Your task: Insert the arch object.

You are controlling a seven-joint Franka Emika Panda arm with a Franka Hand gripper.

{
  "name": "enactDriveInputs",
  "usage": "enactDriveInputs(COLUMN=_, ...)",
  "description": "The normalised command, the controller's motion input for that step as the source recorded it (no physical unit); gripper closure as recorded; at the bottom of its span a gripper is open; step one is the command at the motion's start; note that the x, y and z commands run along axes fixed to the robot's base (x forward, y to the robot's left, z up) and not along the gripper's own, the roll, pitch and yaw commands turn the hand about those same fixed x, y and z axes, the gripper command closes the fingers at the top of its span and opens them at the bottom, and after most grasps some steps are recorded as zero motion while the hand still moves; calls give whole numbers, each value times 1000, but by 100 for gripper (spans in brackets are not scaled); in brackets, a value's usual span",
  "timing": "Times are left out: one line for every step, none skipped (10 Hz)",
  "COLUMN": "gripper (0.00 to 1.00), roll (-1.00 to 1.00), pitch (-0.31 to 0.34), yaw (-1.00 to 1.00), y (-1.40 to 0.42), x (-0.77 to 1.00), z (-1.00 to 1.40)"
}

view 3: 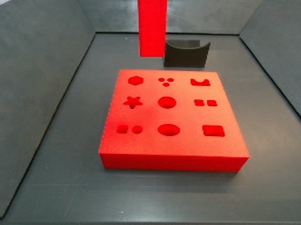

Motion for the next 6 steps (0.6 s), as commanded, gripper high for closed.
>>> enactDriveInputs(gripper=100, roll=0, pitch=149, yaw=0, y=37, x=611, z=-286)
enactDriveInputs(gripper=100, roll=-4, pitch=177, yaw=0, y=220, x=840, z=-303)
enactDriveInputs(gripper=100, roll=-24, pitch=227, yaw=0, y=374, x=857, z=-71)
enactDriveInputs(gripper=100, roll=-37, pitch=239, yaw=0, y=406, x=811, z=0)
enactDriveInputs(gripper=100, roll=-16, pitch=259, yaw=0, y=374, x=803, z=100)
enactDriveInputs(gripper=100, roll=0, pitch=273, yaw=0, y=303, x=834, z=97)
